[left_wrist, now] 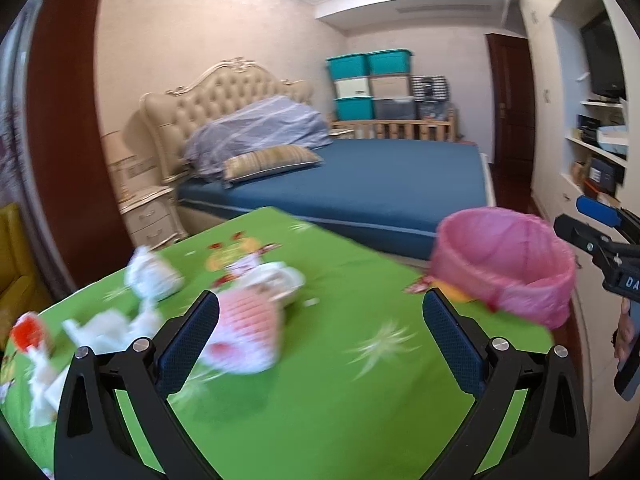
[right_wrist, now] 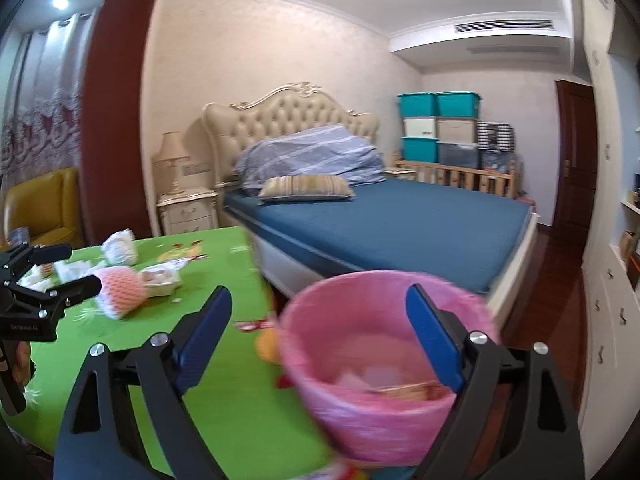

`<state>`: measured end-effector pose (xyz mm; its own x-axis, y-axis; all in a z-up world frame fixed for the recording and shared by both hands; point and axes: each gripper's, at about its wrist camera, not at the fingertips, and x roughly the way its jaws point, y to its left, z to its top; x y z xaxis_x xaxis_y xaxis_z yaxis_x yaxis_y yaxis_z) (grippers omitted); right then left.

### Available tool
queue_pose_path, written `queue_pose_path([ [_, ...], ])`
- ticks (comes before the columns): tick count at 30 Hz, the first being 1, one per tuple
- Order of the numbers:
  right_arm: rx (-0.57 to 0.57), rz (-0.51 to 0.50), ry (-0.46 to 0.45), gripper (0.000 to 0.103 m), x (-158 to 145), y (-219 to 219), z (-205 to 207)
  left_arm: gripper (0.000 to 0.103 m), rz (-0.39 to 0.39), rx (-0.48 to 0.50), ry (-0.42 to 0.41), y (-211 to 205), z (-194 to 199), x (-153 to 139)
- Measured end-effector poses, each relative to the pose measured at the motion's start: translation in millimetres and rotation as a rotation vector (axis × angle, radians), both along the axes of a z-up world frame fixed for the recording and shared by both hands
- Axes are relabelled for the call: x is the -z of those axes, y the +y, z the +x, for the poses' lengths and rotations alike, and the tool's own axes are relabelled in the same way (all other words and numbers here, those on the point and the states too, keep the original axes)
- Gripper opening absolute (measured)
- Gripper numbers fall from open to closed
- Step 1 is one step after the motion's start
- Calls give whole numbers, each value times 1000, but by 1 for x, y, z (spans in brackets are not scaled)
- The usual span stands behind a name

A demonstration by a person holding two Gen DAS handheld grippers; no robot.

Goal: Collect trash
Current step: 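Return both tools to the table above the remaining trash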

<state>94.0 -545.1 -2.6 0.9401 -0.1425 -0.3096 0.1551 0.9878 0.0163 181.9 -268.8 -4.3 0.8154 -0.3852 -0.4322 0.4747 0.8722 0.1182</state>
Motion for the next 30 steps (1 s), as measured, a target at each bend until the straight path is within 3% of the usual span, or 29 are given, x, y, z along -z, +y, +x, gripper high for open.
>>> queue_pose_path([
  [11,-180,7,114,86,23,120,53,96,33,-266,-7,143,2,9],
  [15,-218,2,175,86,29,153,76,96,46,-316,38,192,11,14],
  [23,-258,-44,215,86,25,198,115,96,59,-333,108,251,38,21],
  [30,-245,-50,287,86,36,221,150,95,17,-308,177,267,66,37],
])
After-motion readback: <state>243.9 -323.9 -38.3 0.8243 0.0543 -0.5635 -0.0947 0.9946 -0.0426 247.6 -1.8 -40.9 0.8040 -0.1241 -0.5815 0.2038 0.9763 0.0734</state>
